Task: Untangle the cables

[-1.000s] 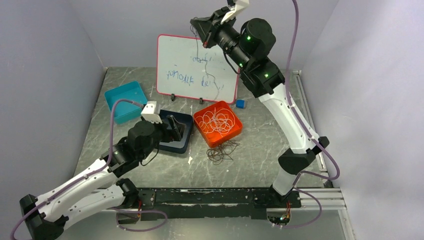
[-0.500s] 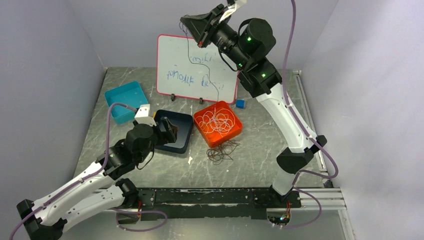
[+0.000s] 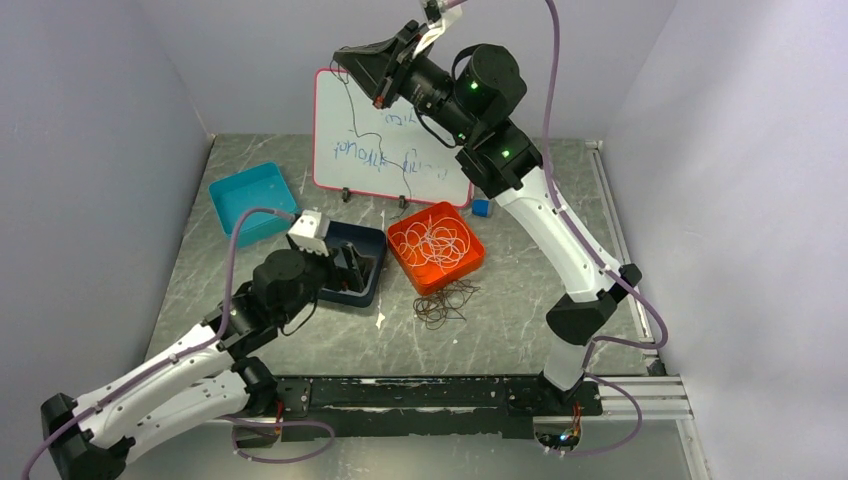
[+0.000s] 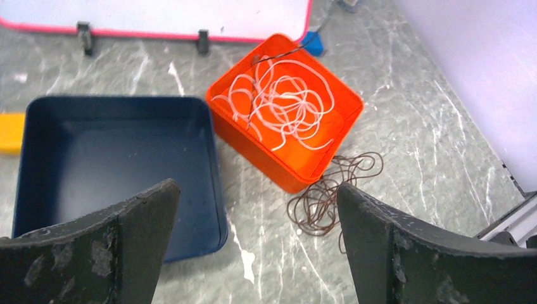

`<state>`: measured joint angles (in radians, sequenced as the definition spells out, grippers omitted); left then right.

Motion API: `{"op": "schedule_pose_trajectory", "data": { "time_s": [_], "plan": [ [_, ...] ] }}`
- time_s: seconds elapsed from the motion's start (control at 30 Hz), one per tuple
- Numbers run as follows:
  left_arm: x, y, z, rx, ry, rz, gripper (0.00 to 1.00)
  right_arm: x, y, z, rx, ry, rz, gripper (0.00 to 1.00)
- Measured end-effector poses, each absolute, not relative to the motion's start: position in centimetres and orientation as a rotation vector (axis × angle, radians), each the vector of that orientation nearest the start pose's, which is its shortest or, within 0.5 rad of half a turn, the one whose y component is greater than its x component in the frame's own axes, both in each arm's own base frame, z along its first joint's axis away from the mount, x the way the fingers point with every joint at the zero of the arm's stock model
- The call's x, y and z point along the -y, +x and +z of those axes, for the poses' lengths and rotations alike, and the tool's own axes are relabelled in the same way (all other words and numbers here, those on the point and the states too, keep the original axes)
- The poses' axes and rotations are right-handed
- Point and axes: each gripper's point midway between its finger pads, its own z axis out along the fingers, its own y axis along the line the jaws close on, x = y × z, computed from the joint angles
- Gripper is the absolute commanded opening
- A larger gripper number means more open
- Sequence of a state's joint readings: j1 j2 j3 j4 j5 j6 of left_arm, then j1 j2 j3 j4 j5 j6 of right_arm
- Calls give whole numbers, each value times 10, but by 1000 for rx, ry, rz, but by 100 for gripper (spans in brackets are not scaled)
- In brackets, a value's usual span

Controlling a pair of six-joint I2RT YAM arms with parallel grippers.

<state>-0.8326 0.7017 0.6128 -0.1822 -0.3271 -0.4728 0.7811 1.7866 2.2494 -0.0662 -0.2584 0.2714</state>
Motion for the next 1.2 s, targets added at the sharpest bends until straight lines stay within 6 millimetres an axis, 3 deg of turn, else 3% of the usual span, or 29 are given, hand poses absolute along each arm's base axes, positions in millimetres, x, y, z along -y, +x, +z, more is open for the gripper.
{"op": "schedule_pose_trajectory", "data": {
  "time_s": [0.13,0.27,0.37,0.53,0.57,0.67,0.73,0.77,0.8,0.97,1.07,1.2],
  "plan": [
    [211,238,226,-1809,217,-609,99,-396,320,592,-1127,-541,1074,0],
    [233,255,215,-1799,351,-553,98,-396,321,590,-1131,-539,1071,0],
    [250,272,208,-1794,444,-497,97,-395,321,589,-1135,-539,1069,0],
    [281,304,215,-1730,546,-436,90,-389,317,590,-1138,-534,1059,0],
    [287,310,218,-1715,560,-429,83,-387,316,590,-1139,-533,1056,0],
    [302,324,223,-1686,595,-408,49,-381,312,592,-1139,-526,1047,0],
    [311,334,225,-1680,611,-390,20,-377,310,594,-1135,-522,1039,0],
    [315,339,225,-1681,617,-382,10,-374,309,594,-1134,-520,1032,0],
    [317,342,225,-1682,619,-374,7,-372,308,594,-1135,-519,1024,0],
    [306,344,227,-1694,603,-317,7,-354,305,585,-1159,-492,963,0],
    [290,340,250,-1666,561,-294,7,-341,304,576,-1181,-461,919,0],
    [259,335,298,-1600,487,-267,7,-318,305,558,-1216,-387,851,0]
  ]
}}
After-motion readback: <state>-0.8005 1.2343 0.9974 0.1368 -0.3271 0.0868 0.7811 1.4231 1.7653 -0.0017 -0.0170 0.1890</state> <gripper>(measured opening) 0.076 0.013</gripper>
